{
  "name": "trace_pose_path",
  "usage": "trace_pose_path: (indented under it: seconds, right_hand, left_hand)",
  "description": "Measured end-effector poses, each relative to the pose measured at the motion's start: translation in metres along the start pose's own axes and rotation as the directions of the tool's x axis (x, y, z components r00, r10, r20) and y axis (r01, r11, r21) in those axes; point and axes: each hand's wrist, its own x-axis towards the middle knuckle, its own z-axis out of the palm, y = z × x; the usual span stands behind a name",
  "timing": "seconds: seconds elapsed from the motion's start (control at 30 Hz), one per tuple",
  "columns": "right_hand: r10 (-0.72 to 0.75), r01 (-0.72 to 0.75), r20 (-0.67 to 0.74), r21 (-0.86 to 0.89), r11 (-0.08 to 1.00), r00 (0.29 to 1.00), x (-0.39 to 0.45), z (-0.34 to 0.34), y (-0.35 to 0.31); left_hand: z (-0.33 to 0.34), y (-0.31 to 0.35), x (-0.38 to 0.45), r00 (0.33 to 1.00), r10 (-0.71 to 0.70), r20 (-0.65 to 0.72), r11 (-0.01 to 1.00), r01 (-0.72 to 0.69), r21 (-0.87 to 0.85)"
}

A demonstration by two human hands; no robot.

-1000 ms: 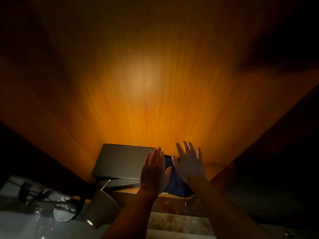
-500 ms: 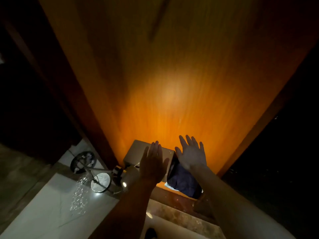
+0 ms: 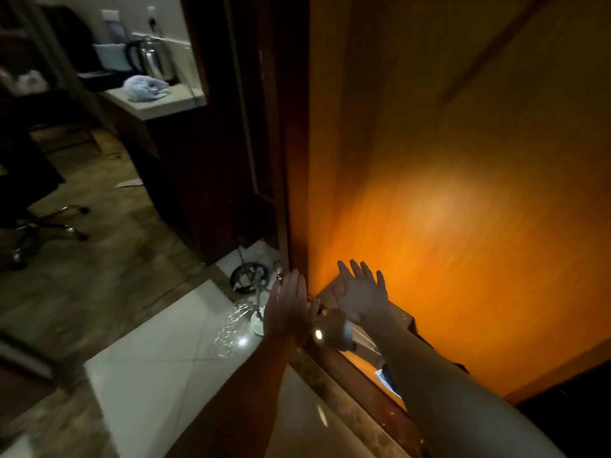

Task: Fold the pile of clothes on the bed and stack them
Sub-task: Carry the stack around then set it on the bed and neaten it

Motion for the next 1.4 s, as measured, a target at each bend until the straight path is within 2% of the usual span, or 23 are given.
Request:
trace_pose_path:
  seconds: [0.2,0.3,0.6,0.8,1.0,1.4]
  right_hand:
    - [-0.195,0.194,0.033,0.027,0.981,0.980,0.043,0.017,-0.117]
    - [-0.294,0.292,0.036,0.055,0.955,0.955,0.062,0.032,-0.182]
    - [-0.440,0.443,0.116,0.000,0.896,0.890,0.114,0.088,-0.354]
    - [-0.516,0.522,0.166,0.005,0.853,0.841,0.144,0.106,-0.430]
    - [-0.561,0.570,0.204,0.016,0.821,0.802,0.195,0.121,-0.477]
    - [-0.672,0.671,0.233,0.096,0.735,0.703,0.340,0.133,-0.581]
  left_hand:
    - [-0.016,-0.125,-0.022,0.972,-0.229,0.047,0.973,0.229,-0.008]
    - [-0.024,-0.190,-0.038,0.945,-0.316,0.090,0.949,0.312,0.053]
    - [-0.022,-0.358,-0.079,0.843,-0.517,0.147,0.855,0.501,0.135]
    - [-0.014,-0.427,-0.082,0.771,-0.615,0.165,0.788,0.593,0.165]
    - [-0.005,-0.476,-0.061,0.688,-0.700,0.189,0.713,0.685,0.147]
    - [-0.013,-0.583,0.021,0.540,-0.834,0.116,0.551,0.827,0.110]
